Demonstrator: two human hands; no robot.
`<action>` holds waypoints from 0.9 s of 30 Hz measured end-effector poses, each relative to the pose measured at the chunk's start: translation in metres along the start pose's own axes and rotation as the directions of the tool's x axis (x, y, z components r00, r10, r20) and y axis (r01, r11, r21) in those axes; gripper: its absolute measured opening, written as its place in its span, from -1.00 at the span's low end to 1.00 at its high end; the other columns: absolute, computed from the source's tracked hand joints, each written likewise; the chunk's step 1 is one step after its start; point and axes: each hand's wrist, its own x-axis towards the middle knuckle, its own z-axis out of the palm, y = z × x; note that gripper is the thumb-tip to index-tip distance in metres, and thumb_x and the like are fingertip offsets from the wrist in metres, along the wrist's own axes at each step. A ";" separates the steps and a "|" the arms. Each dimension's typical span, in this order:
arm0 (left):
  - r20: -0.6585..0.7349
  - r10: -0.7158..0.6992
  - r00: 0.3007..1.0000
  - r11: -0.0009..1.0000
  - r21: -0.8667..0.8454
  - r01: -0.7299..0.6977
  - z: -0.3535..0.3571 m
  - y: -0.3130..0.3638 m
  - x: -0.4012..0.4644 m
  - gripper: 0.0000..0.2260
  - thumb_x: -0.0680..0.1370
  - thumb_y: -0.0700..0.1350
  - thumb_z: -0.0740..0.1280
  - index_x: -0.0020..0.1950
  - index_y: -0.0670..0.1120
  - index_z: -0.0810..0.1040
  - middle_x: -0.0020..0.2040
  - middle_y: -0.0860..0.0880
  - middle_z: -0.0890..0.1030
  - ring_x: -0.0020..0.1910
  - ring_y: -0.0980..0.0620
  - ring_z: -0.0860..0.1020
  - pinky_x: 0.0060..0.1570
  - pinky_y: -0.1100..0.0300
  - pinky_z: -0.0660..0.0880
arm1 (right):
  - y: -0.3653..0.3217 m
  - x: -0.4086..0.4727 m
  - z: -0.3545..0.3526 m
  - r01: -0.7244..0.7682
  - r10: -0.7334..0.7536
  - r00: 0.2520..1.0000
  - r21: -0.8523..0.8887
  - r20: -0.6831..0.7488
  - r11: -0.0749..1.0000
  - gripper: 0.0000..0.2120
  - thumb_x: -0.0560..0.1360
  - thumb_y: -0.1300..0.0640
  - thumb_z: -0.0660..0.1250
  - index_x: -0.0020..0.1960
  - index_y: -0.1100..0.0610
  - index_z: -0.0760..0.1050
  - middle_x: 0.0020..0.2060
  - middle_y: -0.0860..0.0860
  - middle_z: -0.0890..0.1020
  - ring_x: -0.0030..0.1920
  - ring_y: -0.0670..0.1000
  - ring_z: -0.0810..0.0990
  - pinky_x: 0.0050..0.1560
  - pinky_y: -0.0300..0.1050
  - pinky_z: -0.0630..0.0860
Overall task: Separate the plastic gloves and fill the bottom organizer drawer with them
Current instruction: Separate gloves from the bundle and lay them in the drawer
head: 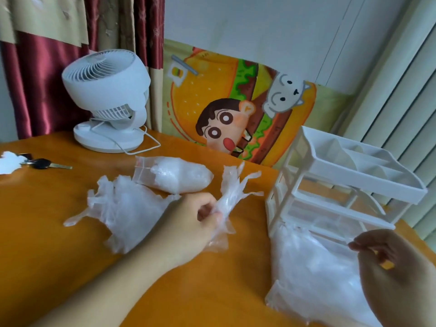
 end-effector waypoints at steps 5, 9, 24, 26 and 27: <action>0.014 0.008 1.000 0.731 -0.682 0.004 -0.012 0.024 -0.004 -0.91 0.57 -0.15 0.42 0.02 -0.02 0.71 0.02 -0.06 0.74 0.11 -0.02 0.69 0.12 0.08 0.53 | -0.033 -0.006 -0.003 0.036 -0.075 0.993 0.369 0.092 0.929 -0.64 0.45 0.54 0.43 -0.10 0.08 0.62 -0.20 0.00 0.75 -0.17 0.12 0.72 -0.09 -0.11 0.62; 0.084 0.017 0.996 0.482 -0.873 0.065 -0.009 0.030 -0.008 -0.67 0.35 -0.36 0.50 0.05 -0.09 0.74 0.05 -0.19 0.73 0.01 -0.13 0.71 -0.12 0.13 0.62 | -0.079 -0.018 0.005 -0.572 0.078 0.748 0.581 0.659 0.579 -0.27 0.13 -0.21 0.75 0.15 0.15 0.69 0.03 0.18 0.77 0.07 0.24 0.75 0.16 0.23 0.63; 0.184 -0.172 0.968 0.799 -0.549 0.247 0.004 0.034 -0.013 -0.55 0.41 0.19 0.58 0.25 0.10 0.64 0.15 0.15 0.72 0.25 0.11 0.63 0.45 -0.13 0.39 | -0.092 -0.044 0.026 -0.375 0.080 0.872 0.556 0.482 0.742 -0.87 0.48 0.29 0.55 -0.25 0.23 0.72 -0.41 0.12 0.71 -0.41 -0.07 0.64 -0.40 -0.28 0.49; 0.095 -0.146 0.985 0.837 -0.519 0.174 0.007 0.032 -0.011 -0.70 0.53 0.05 0.51 0.25 0.08 0.65 0.12 0.16 0.73 0.19 0.15 0.66 0.41 -0.07 0.44 | -0.093 -0.043 0.024 -0.396 0.078 0.873 0.606 0.482 0.690 -0.83 0.51 0.31 0.51 -0.26 0.22 0.70 -0.40 0.08 0.71 -0.39 -0.08 0.66 -0.39 -0.29 0.51; 0.064 -0.129 0.989 0.834 -0.532 0.144 0.008 0.032 -0.013 -0.73 0.55 0.01 0.48 0.25 0.08 0.65 0.12 0.16 0.73 0.19 0.16 0.66 0.40 -0.04 0.45 | -0.092 -0.042 0.023 -0.396 0.080 0.878 0.624 0.471 0.674 -0.81 0.53 0.30 0.49 -0.27 0.21 0.69 -0.42 0.06 0.68 -0.40 -0.07 0.64 -0.39 -0.29 0.51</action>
